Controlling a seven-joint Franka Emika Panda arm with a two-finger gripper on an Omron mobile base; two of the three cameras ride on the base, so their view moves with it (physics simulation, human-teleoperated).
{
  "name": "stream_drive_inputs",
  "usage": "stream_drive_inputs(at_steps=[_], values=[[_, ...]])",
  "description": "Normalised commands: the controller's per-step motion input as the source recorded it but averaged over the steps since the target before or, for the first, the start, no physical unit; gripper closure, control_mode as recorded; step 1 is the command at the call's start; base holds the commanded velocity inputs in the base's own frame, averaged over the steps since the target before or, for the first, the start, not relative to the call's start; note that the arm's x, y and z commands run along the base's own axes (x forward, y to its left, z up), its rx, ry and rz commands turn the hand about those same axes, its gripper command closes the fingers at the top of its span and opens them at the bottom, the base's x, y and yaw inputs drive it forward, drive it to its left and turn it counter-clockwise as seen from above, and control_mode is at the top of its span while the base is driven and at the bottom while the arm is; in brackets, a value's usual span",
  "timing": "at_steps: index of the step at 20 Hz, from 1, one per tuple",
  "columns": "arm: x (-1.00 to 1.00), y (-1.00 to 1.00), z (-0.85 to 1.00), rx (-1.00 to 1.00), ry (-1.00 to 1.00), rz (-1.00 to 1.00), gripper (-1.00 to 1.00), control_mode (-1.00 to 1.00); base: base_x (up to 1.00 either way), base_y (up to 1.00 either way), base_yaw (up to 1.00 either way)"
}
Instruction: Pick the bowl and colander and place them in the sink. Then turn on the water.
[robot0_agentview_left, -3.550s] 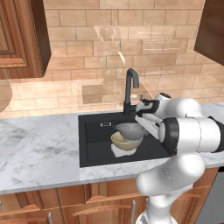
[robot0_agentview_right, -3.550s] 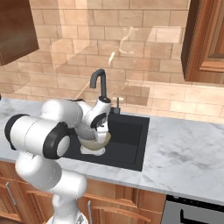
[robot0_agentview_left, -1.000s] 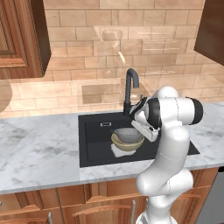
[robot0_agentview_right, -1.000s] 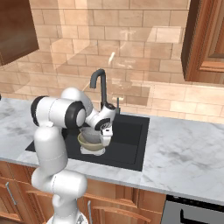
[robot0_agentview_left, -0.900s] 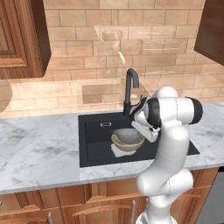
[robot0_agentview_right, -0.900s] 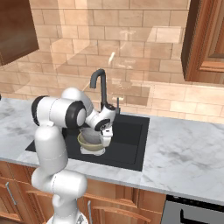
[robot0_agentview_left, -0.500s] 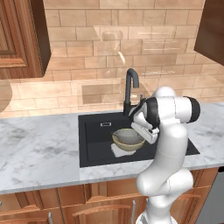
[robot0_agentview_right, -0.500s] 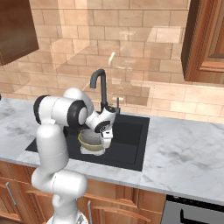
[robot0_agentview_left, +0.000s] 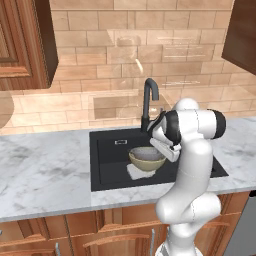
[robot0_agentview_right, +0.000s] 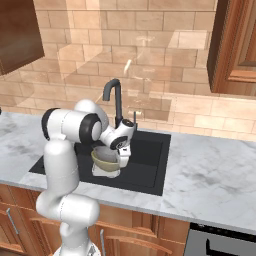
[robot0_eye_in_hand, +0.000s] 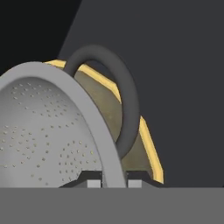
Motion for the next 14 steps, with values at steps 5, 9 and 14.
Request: stream_drive_inputs(at_steps=[5,9,14], values=[[0.00,0.00,-0.06,0.00,0.00,0.00,-1.00,-1.00,0.00,0.00,0.00],[0.00,0.00,0.00,0.00,0.00,0.00,-1.00,-1.00,0.00,0.00,0.00],[0.00,0.09,0.02,-0.01,0.00,0.00,-1.00,-1.00,0.00,0.00,0.00]])
